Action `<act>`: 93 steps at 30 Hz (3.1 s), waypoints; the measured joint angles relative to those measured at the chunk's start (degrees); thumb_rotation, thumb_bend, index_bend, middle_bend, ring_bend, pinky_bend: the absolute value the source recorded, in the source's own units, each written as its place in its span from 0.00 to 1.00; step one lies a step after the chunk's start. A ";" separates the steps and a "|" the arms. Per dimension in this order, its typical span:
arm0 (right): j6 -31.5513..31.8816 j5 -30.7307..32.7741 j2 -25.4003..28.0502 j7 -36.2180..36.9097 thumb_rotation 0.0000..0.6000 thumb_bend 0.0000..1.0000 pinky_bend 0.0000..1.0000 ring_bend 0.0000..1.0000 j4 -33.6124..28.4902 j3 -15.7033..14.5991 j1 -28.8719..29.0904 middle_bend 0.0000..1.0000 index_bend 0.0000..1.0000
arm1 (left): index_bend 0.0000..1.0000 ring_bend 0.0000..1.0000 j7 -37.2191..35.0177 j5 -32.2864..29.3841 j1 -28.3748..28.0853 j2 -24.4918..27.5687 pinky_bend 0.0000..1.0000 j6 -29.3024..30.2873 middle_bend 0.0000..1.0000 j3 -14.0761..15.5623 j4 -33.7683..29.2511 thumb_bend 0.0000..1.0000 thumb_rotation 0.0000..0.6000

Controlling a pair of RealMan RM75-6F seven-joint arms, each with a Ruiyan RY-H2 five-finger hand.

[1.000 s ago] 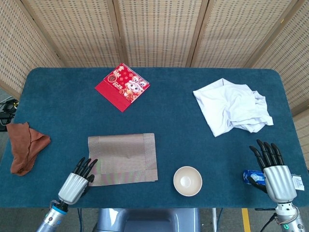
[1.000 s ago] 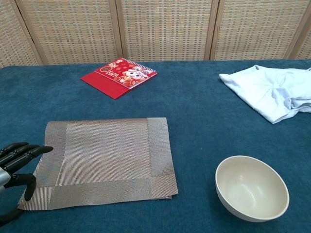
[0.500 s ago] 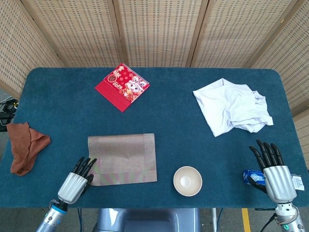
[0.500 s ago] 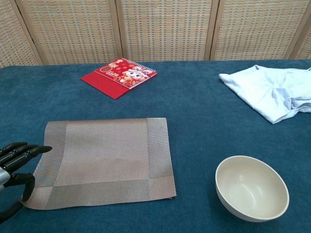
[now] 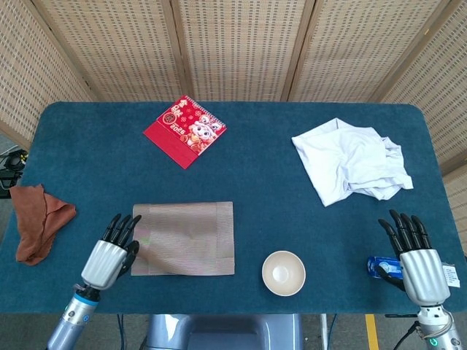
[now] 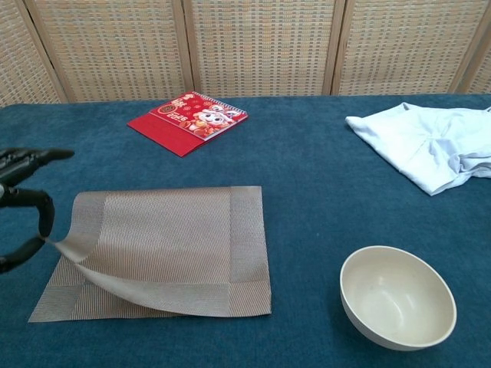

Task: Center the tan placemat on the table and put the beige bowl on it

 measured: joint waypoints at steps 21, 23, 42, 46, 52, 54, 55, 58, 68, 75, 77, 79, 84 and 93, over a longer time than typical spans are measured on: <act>-1.89 4.90 -0.43 0.39 1.00 0.12 0.00 0.00 2.00 2.63 0.78 0.00 0.13 | 0.58 0.00 15.27 -21.39 -18.38 3.57 0.00 -17.44 0.00 -21.22 -4.60 0.49 1.00; -2.25 5.55 -0.51 0.40 1.00 0.12 0.00 0.00 2.37 2.93 0.89 0.00 0.13 | 0.58 0.00 15.81 -23.93 -20.43 2.42 0.00 -19.14 0.00 -22.63 -2.01 0.49 1.00; -5.40 8.05 -1.31 0.66 1.00 0.12 0.00 0.00 4.12 3.32 1.87 0.00 0.13 | 0.14 0.00 18.05 -33.81 -29.44 -3.90 0.00 -25.48 0.00 -24.62 16.59 0.35 1.00; -5.42 7.65 -1.39 0.55 1.00 0.12 0.00 0.00 4.20 3.02 1.97 0.00 0.13 | 0.00 0.00 15.84 -33.06 -29.96 -4.80 0.00 -24.62 0.00 -23.53 18.56 0.21 1.00; -5.41 7.58 -1.45 0.46 1.00 0.12 0.00 0.00 4.20 2.88 1.96 0.00 0.13 | 0.00 0.00 11.55 -31.15 -29.86 -5.04 0.00 -22.06 0.00 -22.09 19.70 0.20 1.00; -5.49 7.56 -1.44 0.49 1.00 0.12 0.00 0.00 4.14 2.79 1.96 0.00 0.13 | 0.00 0.00 10.95 -30.93 -29.55 -4.64 0.00 -21.64 0.00 -21.86 19.10 0.20 1.00; -5.49 7.45 -1.41 0.50 1.00 0.12 0.00 0.00 4.03 2.68 1.94 0.00 0.13 | 0.00 0.00 10.29 -30.85 -29.06 -4.21 0.00 -21.16 0.00 -21.72 18.25 0.20 1.00; -5.45 7.04 -1.32 0.49 1.00 0.12 0.00 0.00 3.74 2.33 1.88 0.00 0.13 | 0.00 0.00 8.47 -30.37 -26.87 -2.11 0.00 -19.70 0.00 -20.78 13.87 0.20 1.00; -5.96 5.73 -1.17 -0.06 1.00 0.12 0.00 0.00 2.77 1.04 1.91 0.00 0.13 | 0.00 0.00 5.93 -27.94 -14.60 10.22 0.00 -12.02 0.00 -13.37 -7.91 0.20 1.00; -5.86 4.20 -0.66 -0.53 1.00 0.12 0.00 0.00 1.10 0.14 1.90 0.00 0.14 | 0.00 0.00 3.14 -23.07 -5.31 15.84 0.00 -3.34 0.00 -5.95 -16.40 0.20 1.00; -5.51 3.38 -0.58 -0.87 1.00 0.12 0.00 0.00 0.73 -0.22 1.82 0.00 0.15 | 0.00 0.00 1.49 -21.77 -2.41 17.22 0.00 -0.93 0.00 -3.57 -18.91 0.20 1.00; -5.24 2.64 -0.51 -1.14 1.00 0.12 0.00 0.00 0.36 -0.57 1.76 0.00 0.16 | 0.00 0.00 0.53 -19.95 0.11 19.02 0.00 0.92 0.00 -1.18 -21.20 0.20 1.00; -5.12 0.93 -0.37 -1.54 1.00 0.12 0.00 0.00 -0.40 -1.60 1.77 0.00 0.17 | 0.00 0.00 1.24 -17.04 3.52 21.07 0.00 5.03 0.00 0.57 -23.47 0.20 1.00; -9.10 -4.00 0.12 -0.18 1.00 0.12 0.00 0.00 0.14 -5.14 3.83 0.00 0.22 | 0.00 0.00 1.37 -16.77 5.54 20.21 0.00 6.35 0.00 -0.92 -22.58 0.20 1.00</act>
